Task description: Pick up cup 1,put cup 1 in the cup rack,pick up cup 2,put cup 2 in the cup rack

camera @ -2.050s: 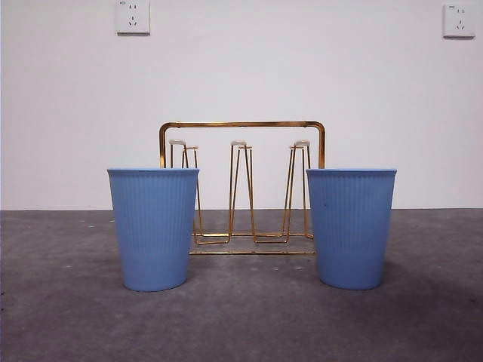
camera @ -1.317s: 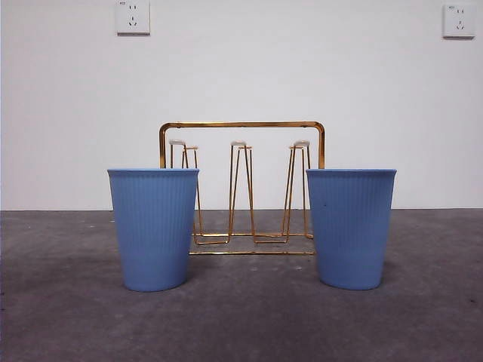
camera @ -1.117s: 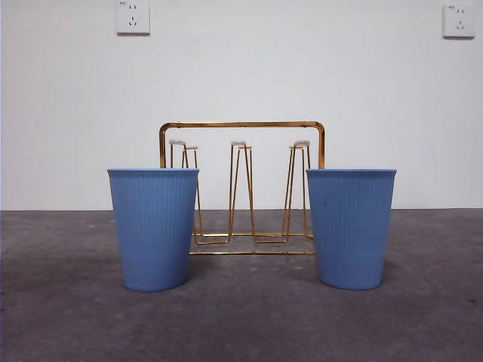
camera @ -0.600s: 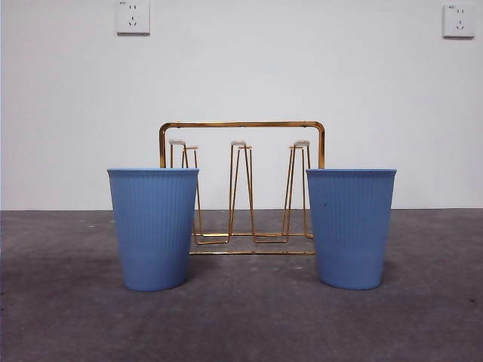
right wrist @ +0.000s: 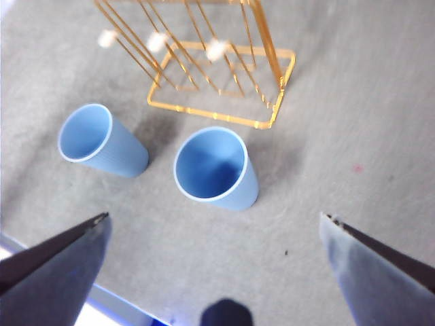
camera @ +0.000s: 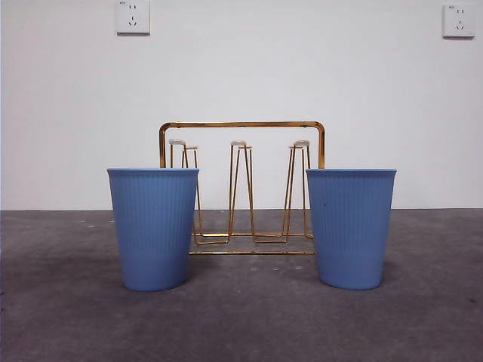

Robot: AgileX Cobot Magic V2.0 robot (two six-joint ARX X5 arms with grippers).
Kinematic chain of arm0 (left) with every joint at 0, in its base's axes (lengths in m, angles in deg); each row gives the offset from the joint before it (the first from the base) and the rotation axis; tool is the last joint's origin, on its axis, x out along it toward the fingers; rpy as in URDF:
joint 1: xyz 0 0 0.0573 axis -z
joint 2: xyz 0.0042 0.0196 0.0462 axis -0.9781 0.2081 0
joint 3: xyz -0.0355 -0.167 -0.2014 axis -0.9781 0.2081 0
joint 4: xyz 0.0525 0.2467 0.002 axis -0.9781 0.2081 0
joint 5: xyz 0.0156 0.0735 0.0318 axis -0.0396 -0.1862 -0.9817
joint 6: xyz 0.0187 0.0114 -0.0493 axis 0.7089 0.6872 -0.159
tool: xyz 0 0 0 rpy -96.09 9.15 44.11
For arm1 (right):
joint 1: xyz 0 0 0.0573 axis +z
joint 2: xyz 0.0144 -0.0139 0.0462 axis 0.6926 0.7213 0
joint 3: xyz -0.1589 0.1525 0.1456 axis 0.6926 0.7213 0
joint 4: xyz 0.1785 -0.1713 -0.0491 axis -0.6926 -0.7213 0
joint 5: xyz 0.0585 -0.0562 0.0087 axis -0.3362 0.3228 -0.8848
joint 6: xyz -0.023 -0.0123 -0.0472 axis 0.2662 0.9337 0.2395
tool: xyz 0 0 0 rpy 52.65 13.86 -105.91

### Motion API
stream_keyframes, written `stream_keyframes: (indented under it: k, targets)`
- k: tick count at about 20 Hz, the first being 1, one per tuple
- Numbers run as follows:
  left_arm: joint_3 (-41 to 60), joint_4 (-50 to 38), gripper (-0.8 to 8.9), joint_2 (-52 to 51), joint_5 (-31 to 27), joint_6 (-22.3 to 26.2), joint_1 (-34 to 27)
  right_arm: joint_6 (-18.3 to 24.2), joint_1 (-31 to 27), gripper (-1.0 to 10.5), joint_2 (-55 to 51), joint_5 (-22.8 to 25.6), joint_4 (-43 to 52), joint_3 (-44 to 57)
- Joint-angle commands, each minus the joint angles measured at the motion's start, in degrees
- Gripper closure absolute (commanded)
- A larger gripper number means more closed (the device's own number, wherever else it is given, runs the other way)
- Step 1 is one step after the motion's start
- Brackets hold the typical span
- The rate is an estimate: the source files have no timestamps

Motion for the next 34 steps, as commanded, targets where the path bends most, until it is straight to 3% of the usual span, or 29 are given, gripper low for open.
stream_keyframes:
  k: [1,4,10,12,14,18,25,29,32,34]
  targets:
    - [-0.1,-0.3,1.57,1.4,3.5,0.0,1.3,-1.8,1.6,3.8,2.9,-0.2,1.6,-0.2]
    - [-0.1,-0.7,1.57,3.5,3.8,0.0,2.9,-3.7,5.7,3.8,8.7,2.4,4.9,-0.8]
    - [-0.1,-1.5,1.57,5.2,5.0,-0.7,6.0,-5.6,16.2,3.8,23.7,17.1,6.2,-4.4]
    - [-0.1,-3.4,1.57,5.2,7.1,-3.1,6.7,-5.7,18.7,3.9,28.0,20.7,6.7,-6.2]
    - [-0.1,-5.8,1.57,5.3,8.4,-5.7,7.3,-5.8,20.0,4.8,31.9,22.7,6.9,-7.9]
    - [-0.1,-7.1,1.57,5.5,8.3,-7.2,8.3,-6.1,21.0,4.9,37.7,23.4,7.8,-8.5]
    - [-0.1,-7.1,1.57,5.7,8.3,-7.3,8.6,-6.1,21.0,7.8,44.0,23.0,9.0,-8.5]
    - [-0.1,-7.1,1.57,5.8,8.3,-7.6,8.6,-6.1,21.1,8.0,45.4,19.0,9.7,-8.5]
    - [-0.1,-7.1,1.57,6.3,8.3,-7.9,8.6,-5.7,21.3,9.7,45.4,19.3,10.3,-8.5]
    - [-0.1,-7.1,1.57,6.6,8.3,-8.4,8.6,-5.4,21.3,9.6,45.4,19.3,10.4,-8.5]
